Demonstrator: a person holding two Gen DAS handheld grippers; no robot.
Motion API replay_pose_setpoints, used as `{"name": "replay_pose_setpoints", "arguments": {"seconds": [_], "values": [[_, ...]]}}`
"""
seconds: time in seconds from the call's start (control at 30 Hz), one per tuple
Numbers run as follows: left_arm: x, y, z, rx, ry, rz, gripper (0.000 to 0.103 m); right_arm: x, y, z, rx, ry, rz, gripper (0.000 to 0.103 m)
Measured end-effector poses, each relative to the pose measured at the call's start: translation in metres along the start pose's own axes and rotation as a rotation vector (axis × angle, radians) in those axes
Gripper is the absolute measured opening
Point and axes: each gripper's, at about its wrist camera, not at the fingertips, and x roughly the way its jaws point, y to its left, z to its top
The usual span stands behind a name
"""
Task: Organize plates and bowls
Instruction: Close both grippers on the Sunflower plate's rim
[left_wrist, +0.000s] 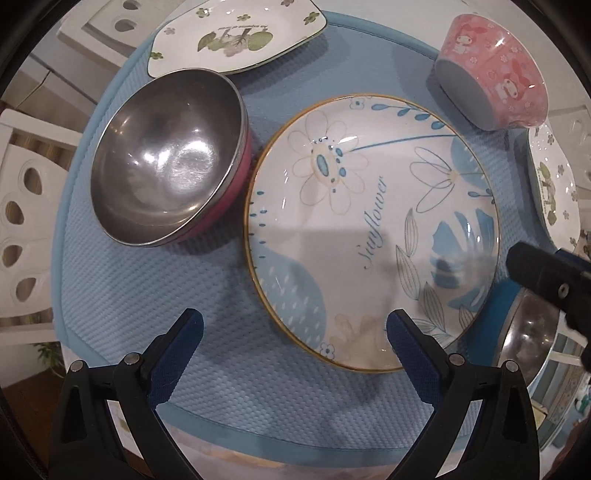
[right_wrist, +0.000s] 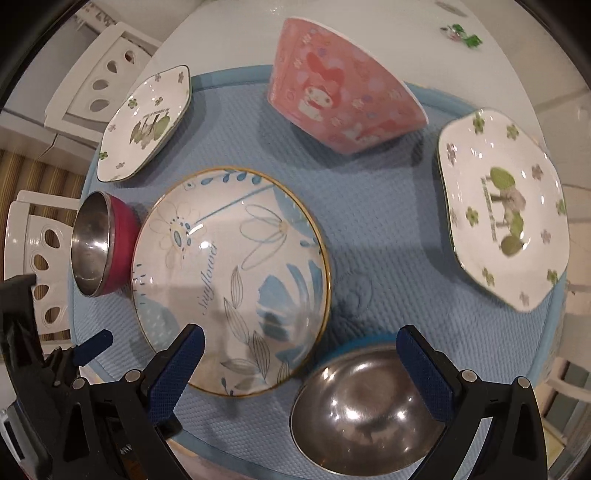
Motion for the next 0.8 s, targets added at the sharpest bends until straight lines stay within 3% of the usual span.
{"name": "replay_pose_setpoints", "arguments": {"seconds": [0.17,0.27,0.5,0.73,0.8], "values": [[-0.008,-0.008,0.001,0.017,-0.045,0.024,0.1,0.0,-0.001,-0.001,0.009,0.004,0.002,0.103],[-0.006,-0.008,0.009,0.018,-0.04,-0.01,0.1,0.003,-0.001,0.002,0.006,0.01,0.005,0.103],[0.004,-0.01,0.024,0.027,-0.034,-0.006,0.1,0.013,0.001,0.014,-0.005,0.013,-0.017,0.103],[0.028,-0.019,0.034,0.066,0.002,0.021,0.1,0.043,0.021,0.028,-0.066,0.082,-0.008,0.103],[0.036,-0.02,0.035,0.058,0.012,-0.01,0.1,0.055,0.025,0.033,-0.076,0.105,0.01,0.103]]}}
